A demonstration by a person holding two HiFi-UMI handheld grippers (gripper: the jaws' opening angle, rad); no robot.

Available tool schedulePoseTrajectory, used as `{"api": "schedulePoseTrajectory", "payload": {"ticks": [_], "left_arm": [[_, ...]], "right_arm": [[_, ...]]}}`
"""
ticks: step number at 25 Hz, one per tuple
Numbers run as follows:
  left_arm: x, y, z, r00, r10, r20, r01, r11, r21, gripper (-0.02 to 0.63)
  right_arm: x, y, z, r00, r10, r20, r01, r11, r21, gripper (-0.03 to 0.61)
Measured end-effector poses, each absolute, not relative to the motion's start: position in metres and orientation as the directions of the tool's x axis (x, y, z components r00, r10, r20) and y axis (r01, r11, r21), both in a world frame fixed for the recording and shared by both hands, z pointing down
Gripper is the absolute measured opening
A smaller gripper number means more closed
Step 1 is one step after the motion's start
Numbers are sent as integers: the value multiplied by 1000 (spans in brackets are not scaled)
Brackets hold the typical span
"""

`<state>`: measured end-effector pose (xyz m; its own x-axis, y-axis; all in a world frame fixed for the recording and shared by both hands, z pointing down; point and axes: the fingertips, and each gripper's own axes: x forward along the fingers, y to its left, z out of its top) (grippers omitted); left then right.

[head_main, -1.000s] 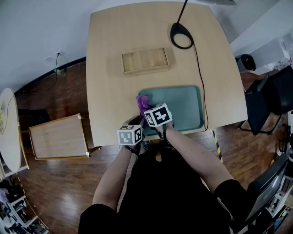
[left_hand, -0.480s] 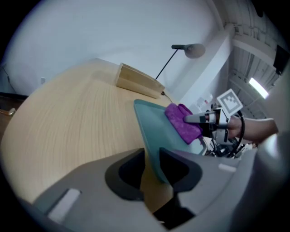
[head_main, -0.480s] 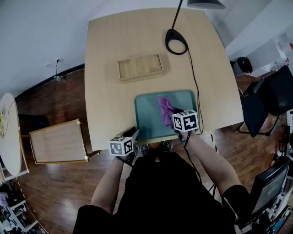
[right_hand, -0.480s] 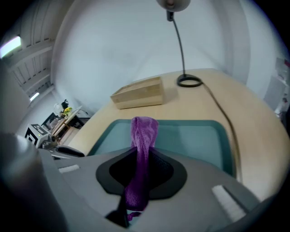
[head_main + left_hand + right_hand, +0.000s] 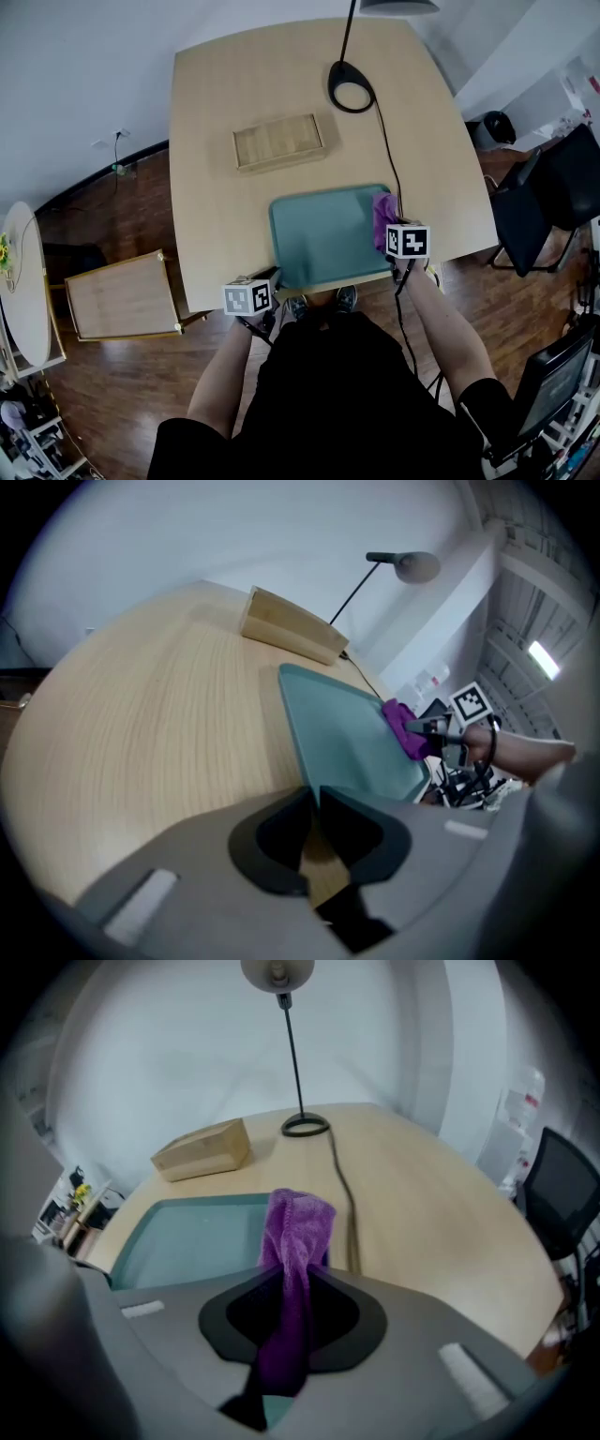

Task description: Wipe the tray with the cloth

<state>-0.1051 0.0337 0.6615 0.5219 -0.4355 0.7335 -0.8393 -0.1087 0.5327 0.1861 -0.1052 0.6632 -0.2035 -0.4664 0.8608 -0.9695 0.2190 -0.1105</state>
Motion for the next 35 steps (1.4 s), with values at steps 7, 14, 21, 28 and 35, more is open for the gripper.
{"api": "schedulePoseTrajectory", "payload": {"ticks": [7, 14, 21, 28, 35], "left_arm": [[-104, 33, 661, 554, -440, 707, -809, -81, 583, 57], [-102, 30, 662, 561, -439, 702, -803, -85, 589, 58], [-101, 29, 661, 527, -426, 736, -836, -100, 540, 58], [-106, 27, 658, 512, -426, 746, -847, -106, 521, 60], [-102, 30, 662, 512, -402, 759, -851, -115, 512, 61]], "right_arm": [[93, -75, 662, -349, -406, 844, -907, 372, -196, 57], [17, -55, 664, -416, -331, 847, -838, 502, -215, 57], [-43, -39, 659, -460, -302, 835, -782, 584, -220, 57], [-94, -13, 659, -550, -198, 812, -683, 666, -300, 57], [-35, -19, 653, -515, -229, 826, -716, 644, -268, 57]]}}
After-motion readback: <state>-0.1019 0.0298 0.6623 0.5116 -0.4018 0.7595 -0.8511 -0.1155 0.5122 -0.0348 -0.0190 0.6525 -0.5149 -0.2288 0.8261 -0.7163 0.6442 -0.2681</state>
